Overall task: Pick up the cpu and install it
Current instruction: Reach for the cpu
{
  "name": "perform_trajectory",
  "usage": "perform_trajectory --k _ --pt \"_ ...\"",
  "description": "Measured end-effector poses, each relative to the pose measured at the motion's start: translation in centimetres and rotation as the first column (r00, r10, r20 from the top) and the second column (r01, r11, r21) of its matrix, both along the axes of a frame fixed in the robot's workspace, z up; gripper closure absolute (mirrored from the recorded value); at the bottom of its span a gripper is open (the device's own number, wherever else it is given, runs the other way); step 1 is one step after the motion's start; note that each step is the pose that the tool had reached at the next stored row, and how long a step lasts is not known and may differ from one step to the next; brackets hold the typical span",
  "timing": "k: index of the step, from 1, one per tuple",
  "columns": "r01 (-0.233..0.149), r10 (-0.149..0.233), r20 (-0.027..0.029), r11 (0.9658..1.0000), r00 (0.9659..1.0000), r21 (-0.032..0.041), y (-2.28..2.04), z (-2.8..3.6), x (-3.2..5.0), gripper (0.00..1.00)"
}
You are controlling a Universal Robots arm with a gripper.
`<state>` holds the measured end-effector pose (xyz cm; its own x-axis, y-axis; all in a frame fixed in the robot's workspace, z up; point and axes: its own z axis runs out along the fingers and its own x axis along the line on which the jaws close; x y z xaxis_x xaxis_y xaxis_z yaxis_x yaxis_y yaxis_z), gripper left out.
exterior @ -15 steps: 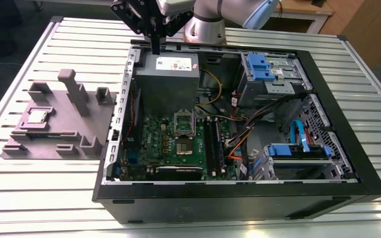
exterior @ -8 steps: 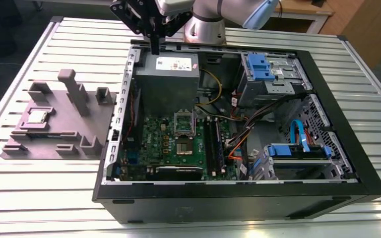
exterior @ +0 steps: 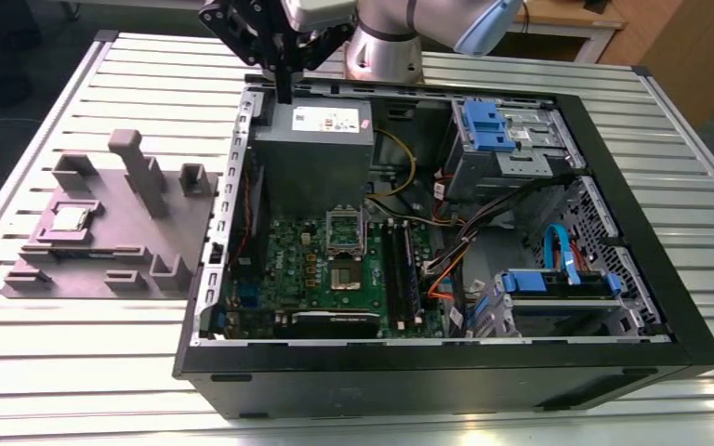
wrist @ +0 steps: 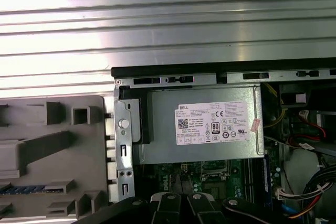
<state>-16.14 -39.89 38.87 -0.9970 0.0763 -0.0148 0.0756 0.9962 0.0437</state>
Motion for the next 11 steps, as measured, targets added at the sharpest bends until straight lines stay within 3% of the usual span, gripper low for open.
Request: perform_trajectory --k 11 --pt "0.0 0.0 -0.0016 1.0 1.0 -0.0002 0.0 -0.06 -0.24 0.9"
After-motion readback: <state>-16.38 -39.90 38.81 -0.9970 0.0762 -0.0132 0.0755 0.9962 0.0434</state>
